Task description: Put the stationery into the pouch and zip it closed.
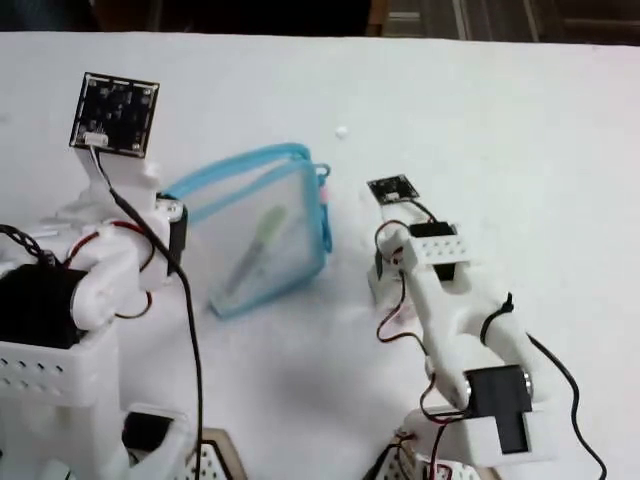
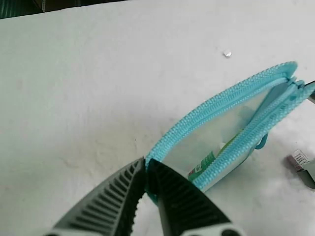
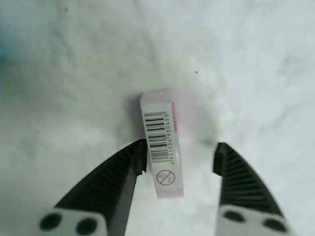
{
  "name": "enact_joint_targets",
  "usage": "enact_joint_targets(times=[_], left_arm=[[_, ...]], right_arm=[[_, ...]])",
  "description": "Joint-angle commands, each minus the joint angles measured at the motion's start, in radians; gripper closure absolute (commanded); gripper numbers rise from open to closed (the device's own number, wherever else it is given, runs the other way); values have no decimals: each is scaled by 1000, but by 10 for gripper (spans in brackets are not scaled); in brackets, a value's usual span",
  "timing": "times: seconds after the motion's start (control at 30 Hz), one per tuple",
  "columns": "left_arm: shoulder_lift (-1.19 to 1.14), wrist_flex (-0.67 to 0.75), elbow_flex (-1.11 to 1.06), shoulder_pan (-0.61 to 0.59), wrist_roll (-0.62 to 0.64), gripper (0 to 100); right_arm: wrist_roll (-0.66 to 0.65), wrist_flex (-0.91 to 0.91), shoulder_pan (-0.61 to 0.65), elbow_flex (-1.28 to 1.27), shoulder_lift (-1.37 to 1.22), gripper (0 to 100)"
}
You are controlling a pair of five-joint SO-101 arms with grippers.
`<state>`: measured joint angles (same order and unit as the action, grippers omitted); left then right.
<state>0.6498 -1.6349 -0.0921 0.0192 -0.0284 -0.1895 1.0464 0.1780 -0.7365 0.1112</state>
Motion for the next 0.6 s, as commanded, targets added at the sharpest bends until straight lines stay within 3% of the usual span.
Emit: enact_joint_targets(times=[0.0, 0.17, 0.43, 0.57], left_arm=[[-4, -23, -38, -7, -11, 978], [-4, -23, -38, -7, -11, 978], [-4, -23, -38, -7, -11, 978], [-2, -23, -38, -8, -11, 978]], right_arm=[[6, -13, 12, 6, 13, 672], [8, -79, 13, 6, 7, 717], [8, -110, 153, 2, 4, 864], [8, -107, 128, -2, 4, 913]])
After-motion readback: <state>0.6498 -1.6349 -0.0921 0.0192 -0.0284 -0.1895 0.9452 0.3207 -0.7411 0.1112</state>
